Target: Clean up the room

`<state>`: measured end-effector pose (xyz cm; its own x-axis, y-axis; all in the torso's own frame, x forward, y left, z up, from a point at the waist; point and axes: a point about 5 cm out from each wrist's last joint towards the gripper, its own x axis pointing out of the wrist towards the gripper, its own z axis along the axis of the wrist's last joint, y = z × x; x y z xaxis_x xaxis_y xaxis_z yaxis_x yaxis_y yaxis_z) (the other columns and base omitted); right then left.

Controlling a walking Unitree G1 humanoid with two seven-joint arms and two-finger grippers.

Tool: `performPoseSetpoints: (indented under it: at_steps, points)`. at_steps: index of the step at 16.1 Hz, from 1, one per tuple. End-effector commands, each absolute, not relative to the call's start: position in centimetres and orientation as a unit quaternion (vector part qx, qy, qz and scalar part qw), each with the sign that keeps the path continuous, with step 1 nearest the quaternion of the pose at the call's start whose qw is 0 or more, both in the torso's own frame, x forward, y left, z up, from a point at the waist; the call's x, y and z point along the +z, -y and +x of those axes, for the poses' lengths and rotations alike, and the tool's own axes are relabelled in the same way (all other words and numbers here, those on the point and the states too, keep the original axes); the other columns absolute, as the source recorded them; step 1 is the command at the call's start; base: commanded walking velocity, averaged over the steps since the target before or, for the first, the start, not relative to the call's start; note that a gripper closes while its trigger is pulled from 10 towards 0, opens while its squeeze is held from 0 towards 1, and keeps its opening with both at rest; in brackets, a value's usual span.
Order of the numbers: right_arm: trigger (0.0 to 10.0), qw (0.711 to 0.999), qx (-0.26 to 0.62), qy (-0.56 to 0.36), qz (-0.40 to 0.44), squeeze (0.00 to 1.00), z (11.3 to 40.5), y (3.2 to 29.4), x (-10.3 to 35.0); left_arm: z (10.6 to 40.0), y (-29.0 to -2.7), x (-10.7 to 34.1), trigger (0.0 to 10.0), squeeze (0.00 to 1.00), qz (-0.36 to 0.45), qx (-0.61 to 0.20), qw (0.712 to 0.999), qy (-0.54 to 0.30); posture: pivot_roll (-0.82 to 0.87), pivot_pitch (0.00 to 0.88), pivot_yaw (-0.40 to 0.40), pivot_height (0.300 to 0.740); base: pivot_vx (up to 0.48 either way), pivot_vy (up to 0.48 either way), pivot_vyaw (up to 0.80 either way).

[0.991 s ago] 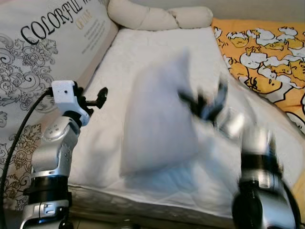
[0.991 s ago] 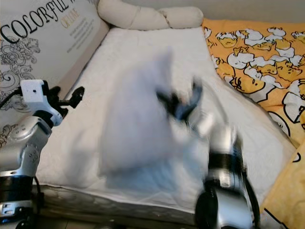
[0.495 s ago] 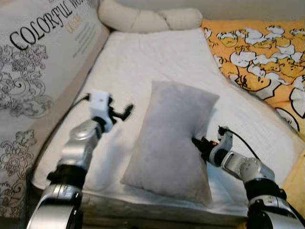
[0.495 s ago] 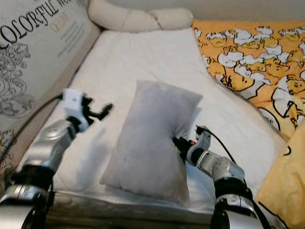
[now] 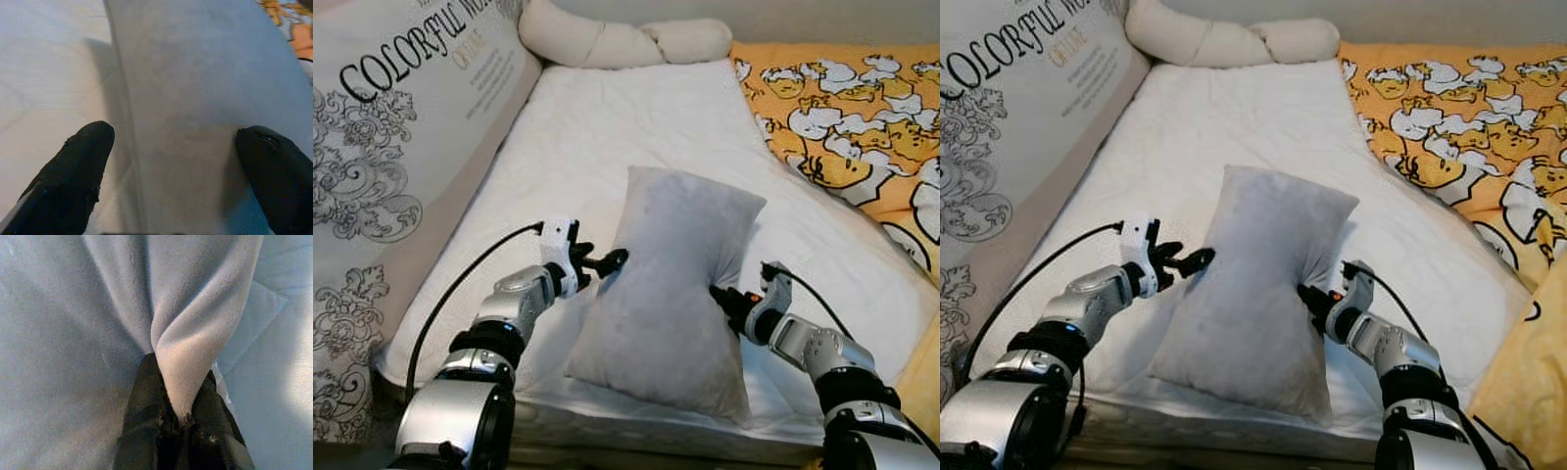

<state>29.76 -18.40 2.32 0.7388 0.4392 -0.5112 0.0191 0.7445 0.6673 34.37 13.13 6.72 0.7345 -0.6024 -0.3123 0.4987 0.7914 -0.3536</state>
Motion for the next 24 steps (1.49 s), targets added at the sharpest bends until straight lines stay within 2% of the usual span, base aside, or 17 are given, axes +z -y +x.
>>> performPoseSetpoints:
  at_steps: [1, 5, 7, 8, 9, 11, 14, 16, 20, 21, 22, 23, 24]
  points:
    - [0.0, 0.856, 0.122, -0.375, 0.334, 0.0, 28.6, 18.0, 1.0, 34.4, -13.1, 6.8, 10.0, 1.0, -0.101, -0.3, 0.927, -0.201, -0.09, 0.0, 0.107, 0.74, 0.0, 0.0, 0.0]
    - [0.0, 0.86, 0.118, -0.368, 0.333, 0.0, 28.8, 18.2, 1.0, 34.8, -13.2, 7.4, 10.0, 1.0, -0.085, -0.291, 0.939, -0.162, -0.09, 0.0, 0.113, 0.74, 0.0, 0.0, 0.0]
    - [0.0, 0.86, 0.123, -0.368, 0.33, 0.0, 28.8, 18.3, 1.0, 34.8, -13.6, 7.3, 10.0, 1.0, -0.102, -0.296, 0.933, -0.176, -0.09, 0.0, 0.111, 0.74, 0.0, 0.0, 0.0]
    - [0.0, 0.861, 0.132, -0.368, 0.325, 0.0, 28.8, 18.2, 1.0, 34.6, -13.6, 7.1, 10.0, 1.0, -0.127, -0.313, 0.922, -0.189, -0.09, 0.0, 0.111, 0.74, 0.0, 0.0, 0.0]
    - [0.0, 0.859, 0.142, -0.371, 0.323, 0.0, 28.7, 18.2, 1.1, 33.8, -13.4, 5.9, 10.0, 1.0, -0.109, -0.338, 0.903, -0.242, -0.09, 0.0, 0.108, 0.74, 0.0, 0.0, 0.0]
    - [0.0, 0.857, 0.157, -0.377, 0.316, 0.0, 28.5, 18.2, 0.9, 32.9, -13.0, 4.6, 10.0, 1.0, -0.087, -0.348, 0.891, -0.277, -0.1, 0.0, 0.107, 0.74, 0.0, 0.0, 0.0]
    - [0.0, 0.857, 0.16, -0.39, 0.297, 0.0, 28.0, 18.8, 0.4, 33.0, -11.9, 4.9, 10.0, 1.0, -0.129, -0.361, 0.884, -0.267, -0.1, 0.0, 0.106, 0.74, 0.0, 0.0, 0.0]
    - [0.0, 0.859, 0.152, -0.403, 0.277, 0.0, 27.4, 19.7, -0.1, 32.6, -9.9, 5.6, 10.0, 1.0, -0.176, -0.432, 0.846, -0.257, -0.11, 0.0, 0.101, 0.74, 0.0, 0.0, 0.0]
    - [0.0, 0.863, 0.157, -0.393, 0.274, 0.0, 27.9, 19.9, 0.3, 31.3, -7.4, 4.8, 10.0, 1.0, -0.13, -0.505, 0.811, -0.267, -0.11, 0.0, 0.097, 0.74, 0.0, 0.0, 0.0]
    - [0.0, 0.864, 0.165, -0.388, 0.273, 0.0, 28.1, 19.6, 0.5, 31.0, -7.3, 4.7, 9.1, 1.0, -0.119, -0.52, 0.802, -0.268, -0.1, 0.0, 0.095, 0.74, 0.0, 0.0, 0.0]
    - [0.0, 0.865, 0.168, -0.387, 0.272, 0.0, 28.2, 19.5, 0.5, 31.0, -7.3, 4.7, 9.1, 1.0, -0.118, -0.523, 0.8, -0.268, -0.1, 0.0, 0.094, 0.74, 0.0, 0.0, 0.0]
    - [0.0, 0.865, 0.179, -0.386, 0.267, 0.0, 28.3, 19.2, 0.6, 31.0, -7.3, 4.8, 0.0, 0.0, -0.112, -0.526, 0.799, -0.268, -0.1, 0.0, 0.092, 0.74, 0.0, 0.0, 0.0]
    - [0.0, 0.865, 0.183, -0.385, 0.264, 0.0, 28.3, 19.1, 0.6, 31.0, -7.3, 4.8, 0.0, 0.0, -0.112, -0.526, 0.799, -0.269, -0.1, 0.0, 0.092, 0.74, 0.0, 0.0, 0.0]
